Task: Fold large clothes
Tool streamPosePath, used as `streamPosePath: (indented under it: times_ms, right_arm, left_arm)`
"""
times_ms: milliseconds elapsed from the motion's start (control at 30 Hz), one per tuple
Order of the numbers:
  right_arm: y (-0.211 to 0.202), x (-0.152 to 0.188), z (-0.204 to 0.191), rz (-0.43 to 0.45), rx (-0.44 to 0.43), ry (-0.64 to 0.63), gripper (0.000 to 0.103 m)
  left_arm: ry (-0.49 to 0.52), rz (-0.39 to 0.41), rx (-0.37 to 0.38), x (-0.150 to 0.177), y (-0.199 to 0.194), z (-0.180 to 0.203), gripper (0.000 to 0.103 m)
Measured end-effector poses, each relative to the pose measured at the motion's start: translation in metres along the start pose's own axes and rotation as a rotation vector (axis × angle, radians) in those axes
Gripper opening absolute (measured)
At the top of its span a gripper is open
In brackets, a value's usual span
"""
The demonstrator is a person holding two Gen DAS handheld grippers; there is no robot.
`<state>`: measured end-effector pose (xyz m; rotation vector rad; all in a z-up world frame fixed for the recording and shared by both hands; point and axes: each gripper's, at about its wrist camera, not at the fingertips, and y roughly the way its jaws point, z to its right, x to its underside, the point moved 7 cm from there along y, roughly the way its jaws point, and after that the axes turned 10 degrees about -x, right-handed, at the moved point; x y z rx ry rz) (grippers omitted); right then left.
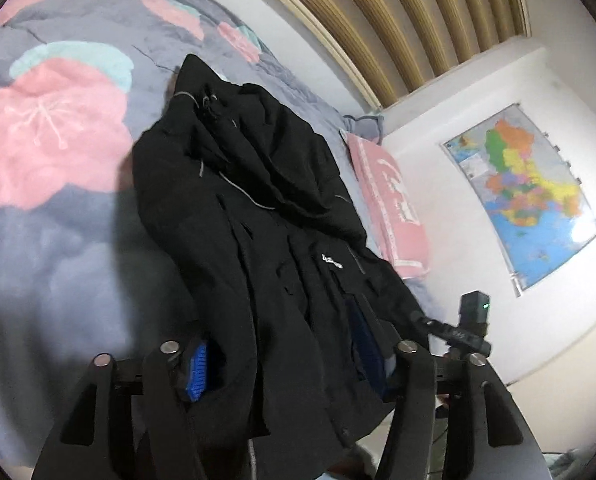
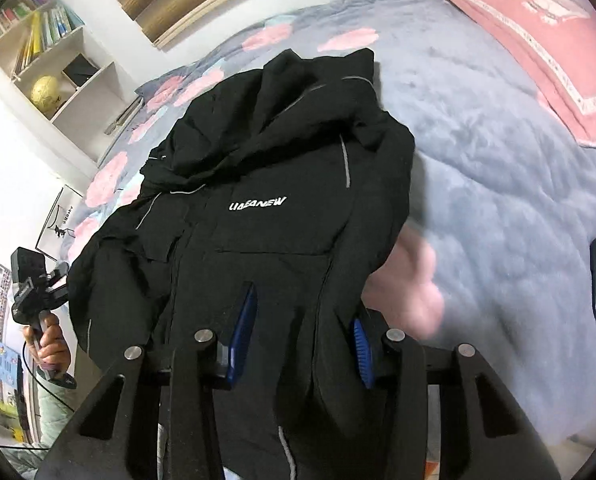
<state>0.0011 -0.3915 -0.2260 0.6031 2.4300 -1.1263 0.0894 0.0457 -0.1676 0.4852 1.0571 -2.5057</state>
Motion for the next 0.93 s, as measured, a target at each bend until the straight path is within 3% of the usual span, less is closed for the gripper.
streamPosePath:
  times_ms: [200,367,433,567,667,733,867,933]
  right_arm:
    - [0.024,0.043,0.031,-0.099,0.106,0.058,0.049]
    - [0.007,0.086,0.038,-0.133,0.109,0.062,0.050]
    - [0.002,0.100,0.034,-0.149,0.075,0.056,0.050]
    - [-0.008,0.087,0.000,-0.071,-0.065,0.012,0.051]
    - [-0.007,0.062,-0.031,0.000,-0.192,-0.020,0.051]
    - [0.010,0.054,-0.035,-0.018,-0.156,-0.024,0.051]
    - [0.038,0.072,-0.012,-0.120,-0.086,0.031,0.054]
    - [0.041,0.080,-0.003,-0.142,-0.051,0.034,0.055]
  left_arm:
    - [0.002,-0.072,-0.114,0.046,0.005,-0.024,0.062]
    - [0.050,-0.106,-0.146,0.084,-0.009,-0.032,0.064]
    - [0.017,-0.102,-0.108,0.089,-0.014,-0.035,0.064]
    - [-0.029,-0.002,0.155,0.063,-0.030,-0.009,0.064]
    - [0.009,0.041,0.207,0.044,-0.028,0.013,0.067]
    - [0.021,-0.002,0.144,0.044,-0.010,0.012,0.068]
    - [0.069,-0.109,-0.099,0.069,0.022,-0.011,0.068]
    - [0.073,-0.123,-0.142,0.080,0.024,-0.018,0.067]
